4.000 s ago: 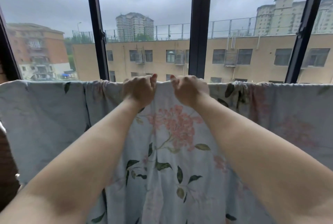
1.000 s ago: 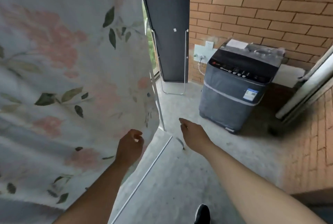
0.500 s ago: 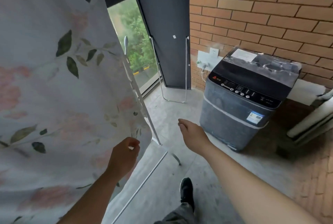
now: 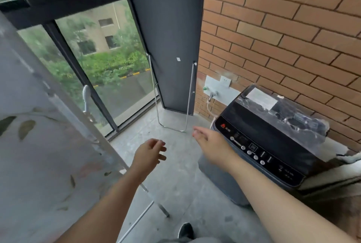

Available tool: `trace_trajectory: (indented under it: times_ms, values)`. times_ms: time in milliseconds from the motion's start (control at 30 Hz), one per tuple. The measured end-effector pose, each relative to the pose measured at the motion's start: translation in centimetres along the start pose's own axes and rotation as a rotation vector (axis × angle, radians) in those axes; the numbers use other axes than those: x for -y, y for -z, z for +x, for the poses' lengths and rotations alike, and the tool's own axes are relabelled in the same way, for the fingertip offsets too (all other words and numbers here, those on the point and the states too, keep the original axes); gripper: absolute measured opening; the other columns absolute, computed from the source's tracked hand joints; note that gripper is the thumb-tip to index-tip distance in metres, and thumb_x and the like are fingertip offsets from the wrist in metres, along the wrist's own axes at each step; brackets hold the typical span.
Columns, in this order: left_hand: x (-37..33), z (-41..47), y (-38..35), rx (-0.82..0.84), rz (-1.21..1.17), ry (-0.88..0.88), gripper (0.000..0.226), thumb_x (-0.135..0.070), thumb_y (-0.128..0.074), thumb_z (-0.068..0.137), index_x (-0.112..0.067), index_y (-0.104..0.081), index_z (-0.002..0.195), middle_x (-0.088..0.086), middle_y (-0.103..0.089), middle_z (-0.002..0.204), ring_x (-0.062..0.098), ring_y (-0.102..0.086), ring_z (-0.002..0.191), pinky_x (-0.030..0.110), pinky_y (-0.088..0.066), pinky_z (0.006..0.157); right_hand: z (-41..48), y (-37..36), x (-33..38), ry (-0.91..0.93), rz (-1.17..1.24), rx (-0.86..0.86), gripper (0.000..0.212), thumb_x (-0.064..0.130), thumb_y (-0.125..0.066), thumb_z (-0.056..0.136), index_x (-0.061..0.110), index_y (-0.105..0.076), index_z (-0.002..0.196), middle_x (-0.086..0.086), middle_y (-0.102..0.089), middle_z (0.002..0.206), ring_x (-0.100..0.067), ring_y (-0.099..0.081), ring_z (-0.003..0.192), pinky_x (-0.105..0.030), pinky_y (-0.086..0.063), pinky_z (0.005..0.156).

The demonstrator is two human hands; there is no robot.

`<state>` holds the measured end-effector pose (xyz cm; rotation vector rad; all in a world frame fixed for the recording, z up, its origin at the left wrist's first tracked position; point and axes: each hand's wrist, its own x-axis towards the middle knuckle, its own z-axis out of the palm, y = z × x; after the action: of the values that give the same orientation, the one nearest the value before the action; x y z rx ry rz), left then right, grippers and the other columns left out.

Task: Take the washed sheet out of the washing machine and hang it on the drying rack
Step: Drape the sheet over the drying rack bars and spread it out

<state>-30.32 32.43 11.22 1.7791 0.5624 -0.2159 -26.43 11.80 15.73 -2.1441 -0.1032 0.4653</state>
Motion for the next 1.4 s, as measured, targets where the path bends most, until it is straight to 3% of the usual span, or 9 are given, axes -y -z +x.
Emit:
trace_trajectory:
  times_ms: [167,300,433,667,867,1033,1133,1233,1400]
  values:
    - [-4.0,6.8,-0.1,-0.084,0.061,0.019,0.012,-0.028,-0.055,0.097,-0.021,-0.066,0.096,-0.003,-0.073,0.092,0.014,-0.072,0.071,0.035,-0.053,0.07,8.2,2.8,1.9,0.042,0.045,0.065,0.043,0.037,-0.045,0.104,0.015,-0.054,0.139,0.004,-0.059,0.137,-0.009,-0.053,0.127,-0.016,-0.038,0.096]
    - [-5.3,11.9,0.6,-0.182,0.254,0.067,0.011,-0.028,-0.056,0.095,-0.022,-0.065,0.095,-0.006,-0.071,0.093,0.008,-0.071,0.069,0.028,-0.05,0.061,17.0,3.3,2.7,0.112,0.029,0.131,0.042,0.039,-0.043,0.103,0.003,-0.063,0.111,-0.017,-0.066,0.113,-0.028,-0.062,0.107,-0.036,-0.048,0.096]
    - [-5.8,13.8,2.6,-0.23,0.599,0.114,0.022,-0.034,-0.052,0.096,-0.022,-0.062,0.11,-0.006,-0.067,0.109,0.015,-0.065,0.096,0.03,-0.051,0.079,24.8,1.3,4.9,0.156,-0.033,0.285,0.045,0.042,-0.044,0.102,0.001,-0.061,0.097,-0.015,-0.069,0.098,-0.029,-0.065,0.09,-0.036,-0.051,0.084]
    - [-4.5,15.3,7.4,-0.279,0.898,0.378,0.029,-0.038,-0.042,0.097,-0.022,-0.057,0.115,0.001,-0.061,0.116,0.027,-0.059,0.103,0.036,-0.047,0.084,32.8,-7.7,13.0,0.296,-0.181,0.646,0.049,0.039,-0.04,0.101,-0.007,-0.059,0.103,-0.024,-0.064,0.111,-0.037,-0.061,0.103,-0.043,-0.049,0.092]
    - [-2.1,16.4,10.8,-0.383,1.028,0.508,0.02,-0.031,-0.042,0.099,-0.018,-0.053,0.108,0.005,-0.061,0.111,0.028,-0.059,0.101,0.037,-0.038,0.079,35.9,-18.2,19.6,0.477,-0.445,0.9,0.052,0.038,-0.034,0.103,-0.006,-0.06,0.108,-0.02,-0.066,0.096,-0.034,-0.06,0.088,-0.041,-0.05,0.082]
    - [-1.7,17.1,11.6,-0.453,0.951,0.687,0.015,-0.026,-0.045,0.096,-0.022,-0.05,0.109,0.002,-0.059,0.111,0.027,-0.056,0.106,0.039,-0.034,0.088,36.6,-26.3,24.6,0.593,-0.631,1.096,0.051,0.036,-0.032,0.104,-0.008,-0.056,0.09,-0.016,-0.051,0.079,-0.023,-0.042,0.069,-0.034,-0.029,0.063]
    - [-1.8,17.1,12.0,-0.445,0.836,0.812,0.019,-0.023,-0.046,0.093,-0.022,-0.05,0.112,0.001,-0.058,0.114,0.026,-0.055,0.109,0.04,-0.034,0.091,36.5,-30.3,26.1,0.615,-0.678,1.19,0.052,0.037,-0.034,0.103,-0.006,-0.059,0.089,-0.025,-0.066,0.101,-0.029,-0.054,0.075,-0.035,-0.041,0.067]
    - [-1.6,17.1,12.6,-0.502,0.602,0.921,0.019,-0.031,-0.044,0.096,-0.023,-0.054,0.111,0.001,-0.059,0.117,0.026,-0.056,0.111,0.037,-0.036,0.091,35.7,-34.9,26.9,0.685,-0.795,1.322,0.053,0.039,-0.034,0.103,-0.005,-0.063,0.095,-0.019,-0.067,0.099,-0.033,-0.061,0.09,-0.035,-0.046,0.076]
    - [-0.4,18.2,14.6,-0.72,0.0,1.13,0.019,-0.039,-0.046,0.092,-0.023,-0.056,0.09,-0.005,-0.06,0.093,0.022,-0.059,0.093,0.031,-0.04,0.073,34.2,-41.4,28.0,0.834,-0.996,1.583,0.039,0.037,-0.033,0.103,0.011,-0.05,0.081,-0.009,-0.054,0.083,-0.025,-0.051,0.08,-0.032,-0.037,0.07]
